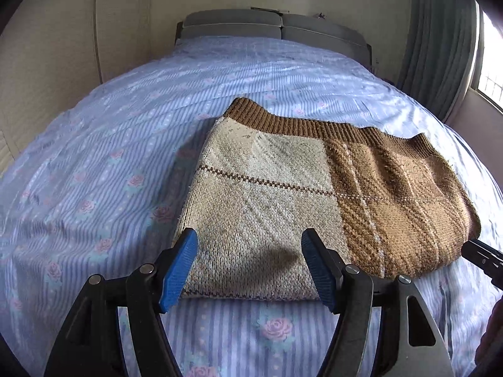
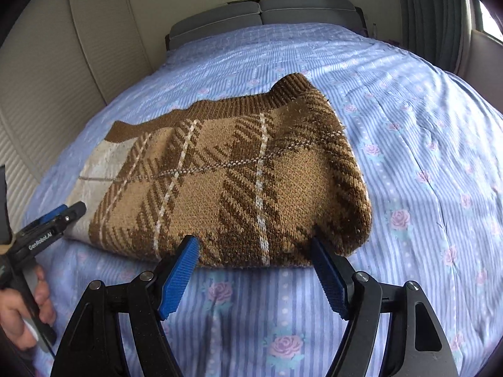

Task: Fold small clothes
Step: 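Grasp the brown plaid side of the folded sweater with the right gripper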

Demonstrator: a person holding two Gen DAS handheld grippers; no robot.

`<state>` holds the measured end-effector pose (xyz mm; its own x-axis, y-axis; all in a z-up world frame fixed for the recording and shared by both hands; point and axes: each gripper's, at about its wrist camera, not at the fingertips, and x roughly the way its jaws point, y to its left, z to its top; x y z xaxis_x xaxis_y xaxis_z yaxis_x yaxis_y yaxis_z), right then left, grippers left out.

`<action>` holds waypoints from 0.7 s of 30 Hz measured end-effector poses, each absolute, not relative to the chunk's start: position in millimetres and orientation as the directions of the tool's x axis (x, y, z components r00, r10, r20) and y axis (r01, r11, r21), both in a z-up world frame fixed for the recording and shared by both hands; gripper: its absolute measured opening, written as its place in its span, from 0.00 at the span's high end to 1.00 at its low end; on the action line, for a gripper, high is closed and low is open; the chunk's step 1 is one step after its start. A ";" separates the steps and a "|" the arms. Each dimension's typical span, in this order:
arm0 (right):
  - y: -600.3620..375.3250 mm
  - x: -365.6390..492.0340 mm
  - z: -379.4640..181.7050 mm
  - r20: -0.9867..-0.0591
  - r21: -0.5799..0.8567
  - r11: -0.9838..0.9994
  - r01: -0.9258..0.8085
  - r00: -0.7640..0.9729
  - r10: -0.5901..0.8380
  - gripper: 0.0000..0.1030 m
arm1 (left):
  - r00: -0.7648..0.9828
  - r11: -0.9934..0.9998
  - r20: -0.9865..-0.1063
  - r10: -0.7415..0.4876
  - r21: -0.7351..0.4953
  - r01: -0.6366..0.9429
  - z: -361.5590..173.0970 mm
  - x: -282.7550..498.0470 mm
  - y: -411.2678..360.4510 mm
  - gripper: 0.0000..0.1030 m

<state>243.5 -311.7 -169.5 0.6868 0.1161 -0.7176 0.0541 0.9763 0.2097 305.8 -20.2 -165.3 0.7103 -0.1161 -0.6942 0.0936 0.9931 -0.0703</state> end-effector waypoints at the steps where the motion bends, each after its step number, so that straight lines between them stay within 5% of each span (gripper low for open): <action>1: -317.0 237.8 -166.2 -0.706 0.235 0.970 0.068 0.698 0.122 0.29 | 0.715 0.993 -0.690 -0.115 -0.068 0.093 -161.1 301.6 -20.7 0.34; 21: -378.1 210.1 -186.0 -0.591 0.633 0.744 0.212 0.754 0.288 0.29 | 0.735 0.993 -0.669 -0.109 -0.104 0.053 -144.8 259.9 -37.7 0.33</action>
<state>210.1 -378.1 -186.0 0.7535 0.2880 -0.5910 0.2121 0.7443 0.6332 259.9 -37.7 -144.8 0.7351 -0.1093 -0.6691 0.0529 0.9932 -0.1040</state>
